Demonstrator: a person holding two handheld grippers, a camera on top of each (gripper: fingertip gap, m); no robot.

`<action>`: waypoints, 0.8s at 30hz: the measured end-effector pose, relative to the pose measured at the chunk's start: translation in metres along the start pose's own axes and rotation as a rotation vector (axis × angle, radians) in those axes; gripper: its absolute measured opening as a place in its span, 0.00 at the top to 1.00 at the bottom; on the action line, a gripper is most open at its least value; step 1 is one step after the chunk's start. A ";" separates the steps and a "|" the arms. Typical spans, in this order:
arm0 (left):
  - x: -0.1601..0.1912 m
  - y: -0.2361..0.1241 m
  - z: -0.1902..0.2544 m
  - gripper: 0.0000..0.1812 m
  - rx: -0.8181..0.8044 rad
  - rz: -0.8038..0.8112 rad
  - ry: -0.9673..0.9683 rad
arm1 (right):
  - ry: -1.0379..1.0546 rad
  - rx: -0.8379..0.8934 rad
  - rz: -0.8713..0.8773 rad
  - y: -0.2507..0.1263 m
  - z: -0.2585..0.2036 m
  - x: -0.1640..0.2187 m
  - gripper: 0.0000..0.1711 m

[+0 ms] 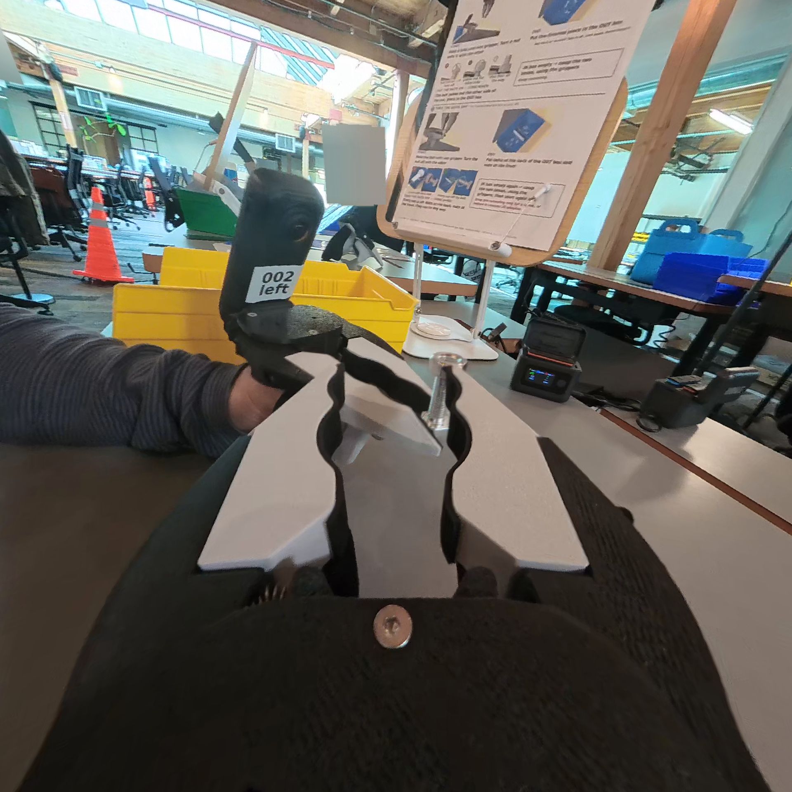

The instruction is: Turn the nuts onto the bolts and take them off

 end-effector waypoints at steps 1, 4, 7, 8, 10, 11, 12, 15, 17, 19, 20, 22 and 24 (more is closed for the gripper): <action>0.000 -0.001 -0.002 0.91 -0.006 0.004 -0.017 | 0.006 -0.010 -0.001 0.000 0.000 0.000 0.75; 0.000 -0.002 -0.004 0.91 -0.006 0.015 -0.044 | 0.000 0.014 0.012 -0.001 0.001 -0.001 0.74; 0.000 0.000 0.000 0.91 0.019 -0.009 -0.005 | -0.015 0.042 0.013 0.000 0.002 -0.001 0.69; 0.001 0.001 0.002 0.91 0.027 -0.016 0.012 | -0.018 0.045 0.005 0.000 0.002 0.000 0.67; 0.001 0.002 0.004 0.91 0.033 -0.022 0.030 | -0.020 0.034 -0.006 0.002 0.001 0.001 0.67; 0.001 0.002 0.004 0.91 0.029 -0.021 0.029 | -0.022 0.030 -0.007 0.002 0.000 0.001 0.67; 0.001 0.002 0.003 0.91 0.015 -0.015 0.022 | -0.024 0.027 -0.008 0.002 0.000 0.001 0.67; 0.000 -0.001 -0.003 0.91 -0.030 -0.003 -0.026 | -0.031 0.027 -0.011 0.001 0.001 0.001 0.71; 0.000 -0.002 -0.003 0.91 -0.012 0.005 -0.040 | -0.040 0.046 -0.008 0.001 0.001 0.001 0.67; 0.000 0.000 0.002 0.91 0.039 0.000 -0.017 | -0.038 0.042 -0.005 0.002 0.001 0.001 0.62; 0.000 0.002 0.005 0.91 0.065 -0.004 -0.003 | -0.025 0.028 -0.007 0.003 0.000 0.002 0.60; 0.001 0.004 0.009 0.91 0.086 -0.020 0.026 | 0.002 0.001 -0.014 0.005 -0.001 0.003 0.59; 0.001 0.003 0.008 0.91 0.067 -0.015 0.019 | 0.004 -0.016 -0.021 0.005 -0.002 0.004 0.60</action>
Point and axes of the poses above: each gripper's, where its closed fingertips meet, y out along the fingers, x out of its underside, z = x × y across the jaws, the point moved 10 cm from there along -y, back along the fingers, and after that the axes turned 8 degrees about z, right-handed, at the moved point
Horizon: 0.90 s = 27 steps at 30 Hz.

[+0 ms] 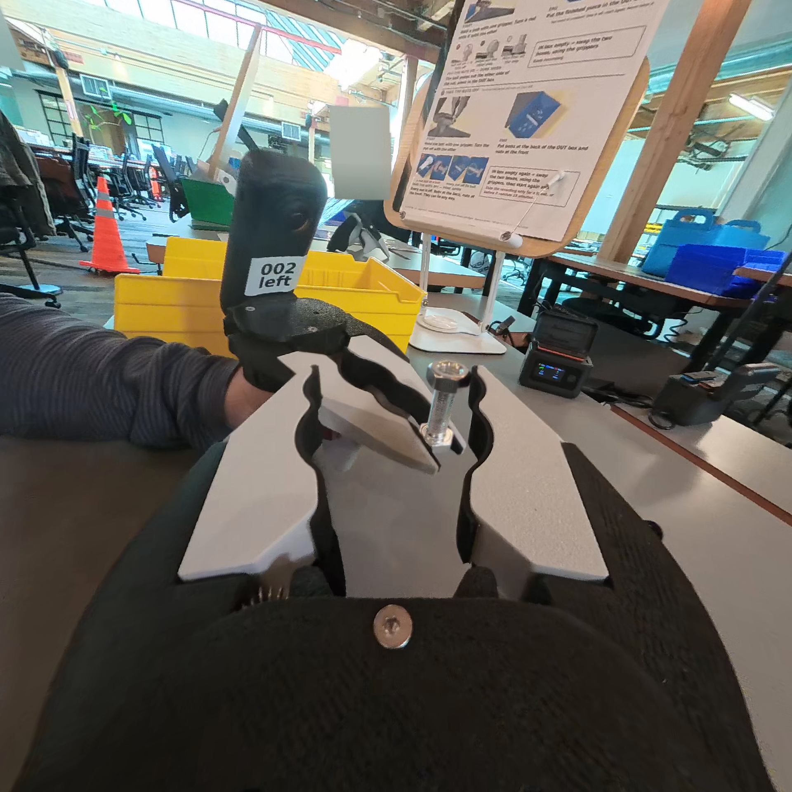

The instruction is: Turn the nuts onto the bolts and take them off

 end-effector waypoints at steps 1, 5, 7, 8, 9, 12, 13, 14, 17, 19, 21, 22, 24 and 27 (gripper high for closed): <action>0.000 -0.001 -0.003 0.91 -0.017 0.010 -0.023 | -0.002 0.000 0.002 0.000 0.000 0.000 0.61; -0.001 -0.008 -0.014 0.91 -0.056 0.054 -0.134 | 0.008 0.007 0.018 -0.003 0.003 -0.002 0.66; -0.001 -0.007 -0.012 0.91 -0.023 0.045 -0.116 | -0.001 0.027 0.026 -0.002 0.003 -0.003 0.62; -0.001 -0.004 -0.008 0.91 0.006 0.029 -0.086 | -0.004 0.029 0.028 -0.002 0.003 -0.003 0.60; -0.001 -0.002 -0.003 0.91 0.039 0.016 -0.053 | -0.003 0.026 0.029 -0.001 0.002 -0.003 0.59; 0.000 0.003 0.008 0.91 0.100 -0.011 0.004 | 0.003 0.009 0.023 0.001 0.000 -0.002 0.58; 0.000 0.004 0.008 0.91 0.094 -0.011 0.006 | 0.005 0.002 0.024 0.001 -0.001 -0.002 0.58; 0.000 0.003 0.006 0.91 0.076 -0.005 -0.007 | 0.006 -0.005 0.023 0.001 -0.001 -0.002 0.59; -0.001 -0.004 -0.006 0.91 -0.026 0.035 -0.079 | 0.018 -0.001 0.027 0.000 0.000 -0.002 0.60; -0.001 -0.007 -0.013 0.91 -0.055 0.048 -0.115 | 0.037 0.002 0.034 -0.001 0.002 -0.002 0.62; -0.002 -0.007 -0.010 0.91 -0.019 0.051 -0.107 | 0.050 0.018 0.051 -0.001 0.003 -0.002 0.59; -0.001 -0.004 -0.006 0.91 0.012 0.040 -0.087 | 0.050 0.018 0.054 0.000 0.003 -0.002 0.58; -0.001 0.001 0.003 0.91 0.078 0.008 -0.034 | 0.049 0.003 0.049 0.001 0.001 -0.002 0.57; 0.000 0.005 0.011 0.91 0.105 -0.015 0.014 | 0.050 -0.028 0.031 0.003 -0.002 0.000 0.57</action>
Point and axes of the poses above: each gripper's, where its closed fingertips meet, y out along the fingers, x out of its underside, z = x × y across the jaws, the point moved 10 cm from there along -y, back along the fingers, and after that the axes turned 8 degrees about z, right-handed, at the moved point
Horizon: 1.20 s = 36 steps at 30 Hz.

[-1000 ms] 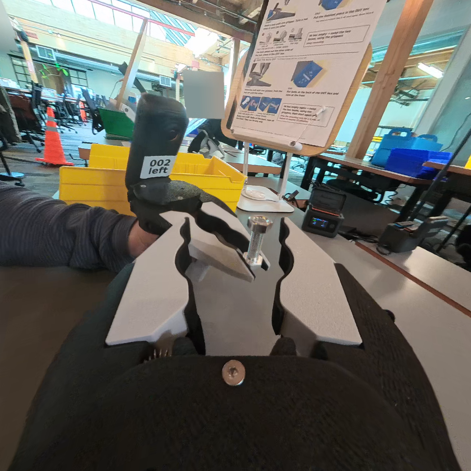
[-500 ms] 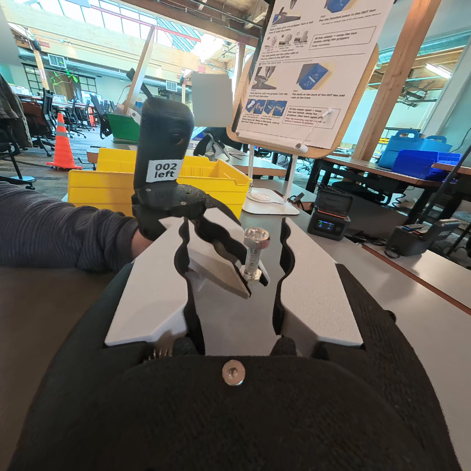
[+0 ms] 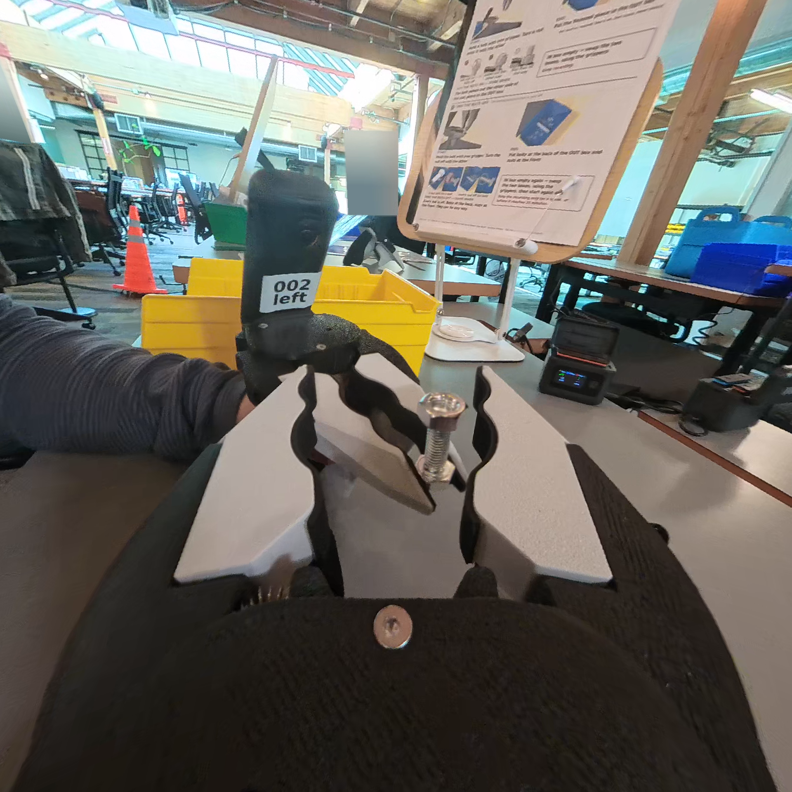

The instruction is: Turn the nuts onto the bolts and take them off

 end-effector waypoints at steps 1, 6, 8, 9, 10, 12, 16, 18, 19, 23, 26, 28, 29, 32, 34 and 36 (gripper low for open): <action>0.000 -0.001 -0.002 0.91 -0.031 0.009 -0.006 | 0.000 -0.008 -0.003 0.000 -0.001 0.000 0.58; -0.001 -0.014 -0.021 0.91 -0.182 0.059 -0.104 | 0.018 0.015 0.022 -0.005 0.005 -0.003 0.64; -0.003 -0.013 -0.018 0.91 -0.099 0.090 -0.124 | 0.011 0.042 0.042 -0.004 0.005 -0.004 0.60; -0.004 -0.011 -0.014 0.91 -0.053 0.093 -0.120 | 0.002 0.046 0.040 -0.003 0.004 -0.004 0.58; -0.003 -0.007 -0.010 0.91 -0.021 0.077 -0.109 | -0.005 0.041 0.033 -0.002 0.003 -0.003 0.57; -0.002 -0.002 -0.002 0.91 0.024 0.040 -0.071 | -0.006 0.015 0.018 0.000 0.000 -0.002 0.57; -0.001 -0.005 -0.008 0.91 -0.057 0.034 -0.083 | 0.004 -0.003 0.004 0.001 -0.002 0.000 0.57; -0.001 -0.010 -0.017 0.91 -0.106 0.044 -0.125 | 0.020 0.009 0.014 -0.002 0.002 -0.001 0.58; -0.002 -0.011 -0.019 0.91 -0.102 0.051 -0.134 | 0.031 0.011 0.025 -0.003 0.002 -0.002 0.59; -0.004 -0.006 -0.007 0.91 -0.003 0.033 -0.063 | 0.018 0.020 0.024 0.000 0.001 -0.002 0.56; -0.002 -0.001 0.000 0.91 0.022 -0.003 -0.013 | 0.013 -0.019 -0.005 0.002 -0.004 0.001 0.57; -0.001 -0.002 -0.003 0.91 -0.010 -0.013 -0.017 | 0.000 -0.020 -0.020 0.003 -0.004 0.002 0.57; -0.001 -0.003 -0.006 0.91 -0.037 -0.016 -0.023 | -0.005 -0.011 -0.026 0.002 -0.003 0.002 0.58; -0.001 -0.009 -0.014 0.91 -0.094 -0.015 -0.064 | 0.005 0.004 -0.024 -0.002 0.002 0.001 0.61; -0.002 -0.009 -0.014 0.91 -0.087 -0.025 -0.042 | -0.003 0.019 -0.018 -0.003 0.003 0.001 0.62; -0.002 -0.005 -0.007 0.91 -0.049 -0.049 0.006 | -0.028 0.019 -0.017 -0.002 0.001 0.000 0.61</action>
Point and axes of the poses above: each gripper's, where its closed fingertips meet, y out along the fingers, x out of its underside, z = x × y across the jaws, the point moved 10 cm from there along -y, back along the fingers, and after that the axes turned 8 degrees about z, right-handed, at the moved point
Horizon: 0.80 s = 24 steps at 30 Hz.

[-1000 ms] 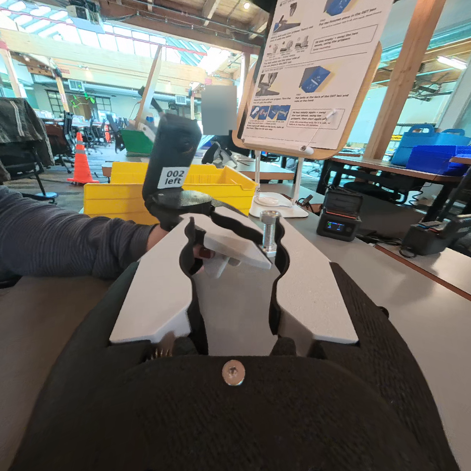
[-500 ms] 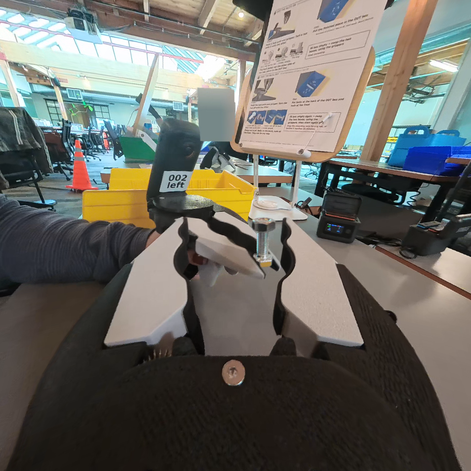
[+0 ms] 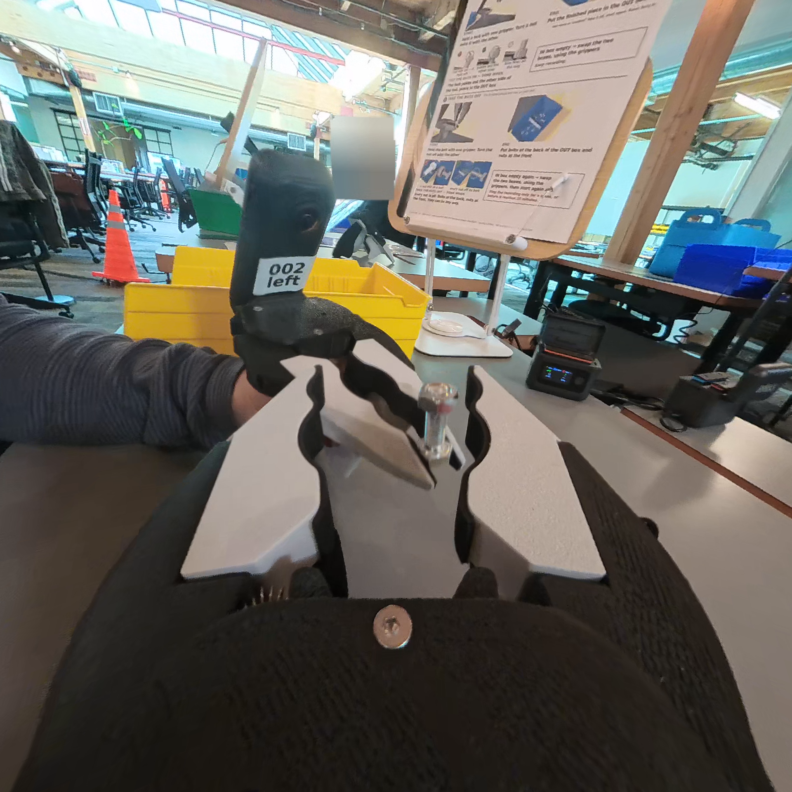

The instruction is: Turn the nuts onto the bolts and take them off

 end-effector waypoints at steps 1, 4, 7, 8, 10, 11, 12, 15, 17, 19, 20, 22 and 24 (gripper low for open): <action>0.001 0.002 0.004 0.91 0.021 -0.012 0.023 | -0.012 -0.006 -0.007 0.001 -0.002 0.000 0.61; 0.002 0.005 0.008 0.92 0.033 -0.022 0.046 | -0.033 -0.038 -0.038 0.004 -0.007 0.003 0.61; 0.003 0.001 -0.002 0.92 -0.040 -0.017 0.001 | -0.037 -0.046 -0.042 0.004 -0.007 0.003 0.65; 0.003 -0.002 -0.007 0.92 -0.059 -0.004 -0.040 | -0.034 -0.049 -0.038 0.003 -0.007 0.002 0.66; 0.003 -0.007 -0.015 0.91 -0.086 0.020 -0.106 | -0.043 -0.033 -0.034 0.002 -0.006 0.001 0.67; 0.002 -0.008 -0.017 0.92 -0.081 0.028 -0.113 | -0.057 -0.015 -0.027 0.001 -0.005 0.000 0.66; 0.001 -0.008 -0.016 0.91 -0.072 0.025 -0.104 | -0.066 0.002 -0.018 0.001 -0.004 0.000 0.65; -0.001 -0.002 -0.003 0.91 0.050 0.021 -0.041 | -0.051 0.009 -0.013 0.001 -0.003 0.000 0.60; 0.000 0.003 0.006 0.92 0.106 0.002 -0.013 | -0.031 -0.017 -0.021 0.003 -0.005 0.002 0.59; 0.002 0.005 0.008 0.92 0.112 -0.006 -0.012 | -0.018 -0.051 -0.028 0.004 -0.007 0.003 0.60; 0.002 0.005 0.006 0.92 0.102 -0.001 -0.031 | -0.015 -0.061 -0.037 0.004 -0.008 0.004 0.61; 0.002 0.002 0.000 0.91 0.072 0.015 -0.078 | -0.019 -0.038 -0.038 0.003 -0.005 0.003 0.60; 0.002 -0.003 -0.008 0.91 0.021 0.030 -0.127 | -0.005 -0.023 -0.029 -0.001 -0.001 0.001 0.62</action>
Point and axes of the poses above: each gripper's, where its closed fingertips meet, y out along the fingers, x out of its underside, z = x × y across the jaws, the point moved 10 cm from there along -y, back along the fingers, and after that the axes turned 8 degrees about z, right-handed, at the moved point
